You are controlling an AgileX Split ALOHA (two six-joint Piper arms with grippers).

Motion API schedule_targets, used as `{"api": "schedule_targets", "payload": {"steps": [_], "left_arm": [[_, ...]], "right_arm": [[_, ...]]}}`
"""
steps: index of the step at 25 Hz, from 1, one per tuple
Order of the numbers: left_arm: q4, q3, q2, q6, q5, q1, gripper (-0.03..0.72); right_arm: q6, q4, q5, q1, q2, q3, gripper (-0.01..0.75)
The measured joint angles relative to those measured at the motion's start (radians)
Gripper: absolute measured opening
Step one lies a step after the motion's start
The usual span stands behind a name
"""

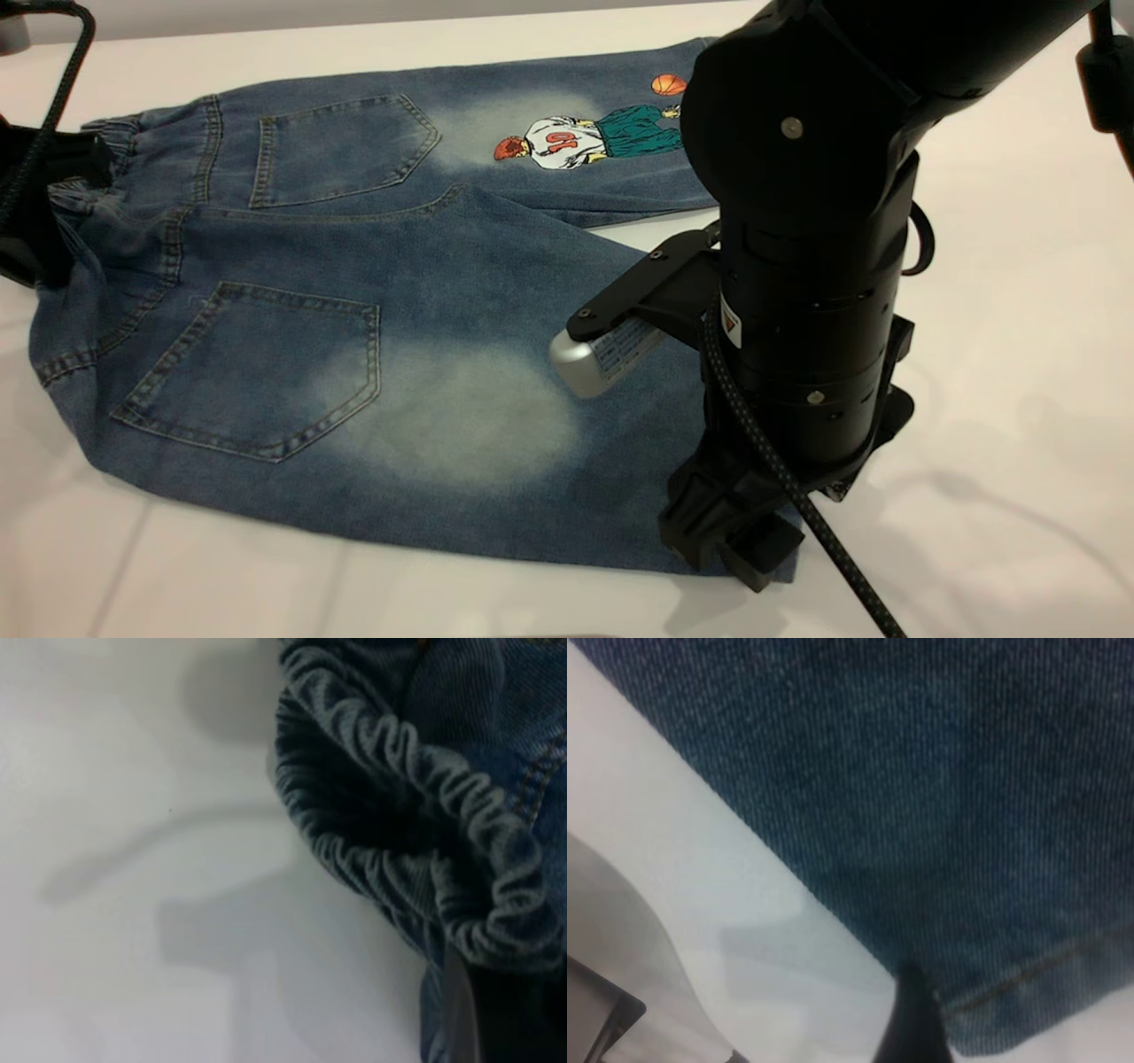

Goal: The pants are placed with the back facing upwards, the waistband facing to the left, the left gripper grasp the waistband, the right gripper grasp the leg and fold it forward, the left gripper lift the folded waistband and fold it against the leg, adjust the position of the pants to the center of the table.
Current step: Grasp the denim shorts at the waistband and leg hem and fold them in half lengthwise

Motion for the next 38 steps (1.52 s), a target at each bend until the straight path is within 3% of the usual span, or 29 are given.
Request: {"api": "schedule_targets", "payload": {"steps": [14, 18, 21, 23, 28, 33, 38], "left_arm": [[0.000, 0.000, 0.000, 0.000, -0.003, 0.000, 0.048], [0.000, 0.000, 0.000, 0.000, -0.003, 0.000, 0.048], [0.000, 0.000, 0.000, 0.000, -0.003, 0.000, 0.048], [0.000, 0.000, 0.000, 0.000, -0.003, 0.000, 0.048], [-0.002, 0.000, -0.003, 0.000, 0.002, 0.000, 0.048], [-0.029, 0.000, -0.004, 0.000, 0.011, 0.000, 0.048], [-0.105, -0.048, -0.004, 0.000, 0.084, 0.000, 0.048]], "right_arm": [[0.000, 0.009, -0.006, 0.000, 0.030, -0.002, 0.408], [0.000, 0.024, -0.007, 0.002, 0.035, -0.003, 0.259], [-0.002, 0.026, -0.007, 0.006, 0.036, -0.009, 0.092], [-0.008, 0.017, -0.003, 0.008, 0.037, -0.012, 0.041], [-0.043, -0.014, 0.069, 0.007, 0.038, -0.052, 0.032], [-0.051, -0.016, 0.071, -0.002, -0.071, -0.074, 0.032], [-0.054, -0.015, 0.069, -0.070, -0.216, -0.085, 0.032]]}}
